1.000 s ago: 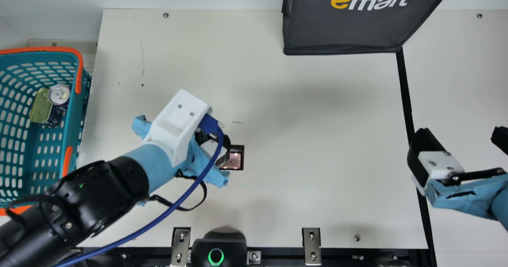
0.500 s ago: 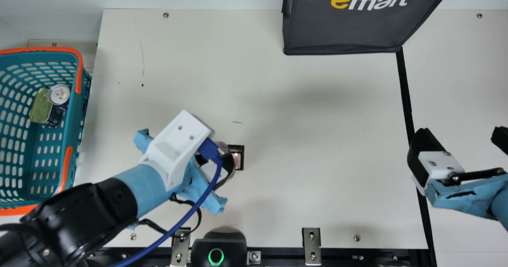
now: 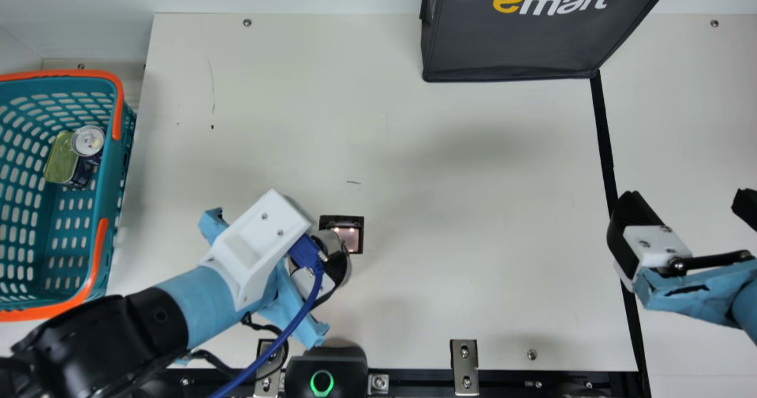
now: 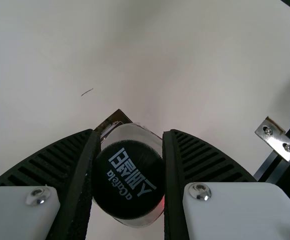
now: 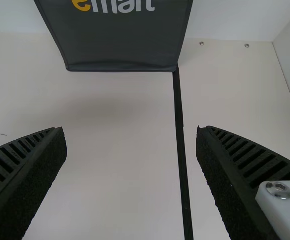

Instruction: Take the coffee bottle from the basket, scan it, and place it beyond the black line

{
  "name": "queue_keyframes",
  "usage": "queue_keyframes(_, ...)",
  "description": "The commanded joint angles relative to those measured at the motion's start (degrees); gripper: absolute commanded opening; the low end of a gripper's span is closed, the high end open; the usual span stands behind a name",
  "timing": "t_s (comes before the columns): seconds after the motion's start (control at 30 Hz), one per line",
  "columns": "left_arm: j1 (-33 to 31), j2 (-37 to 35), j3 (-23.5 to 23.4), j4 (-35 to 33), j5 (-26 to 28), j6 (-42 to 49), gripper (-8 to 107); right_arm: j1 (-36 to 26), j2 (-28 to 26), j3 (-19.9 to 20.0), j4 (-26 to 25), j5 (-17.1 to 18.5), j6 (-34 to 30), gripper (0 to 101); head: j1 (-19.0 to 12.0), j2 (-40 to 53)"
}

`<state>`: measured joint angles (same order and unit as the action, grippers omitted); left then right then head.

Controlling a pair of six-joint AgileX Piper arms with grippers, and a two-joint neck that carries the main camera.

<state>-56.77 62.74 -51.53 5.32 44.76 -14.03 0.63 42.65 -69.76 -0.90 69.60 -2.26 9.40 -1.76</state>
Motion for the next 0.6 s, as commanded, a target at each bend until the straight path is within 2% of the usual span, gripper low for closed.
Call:
queue_keyframes(0.0,-0.2,-0.2,0.2,-0.5,-0.2,0.5,10,0.0,0.0,0.0,0.0,0.0,0.0,91,-1.5,0.2)
queue_keyframes(0.57,-2.6,-1.5,0.2,-2.1,0.3,2.7,10,0.0,0.0,0.0,0.0,-0.1,0.0,91,-1.5,0.2)
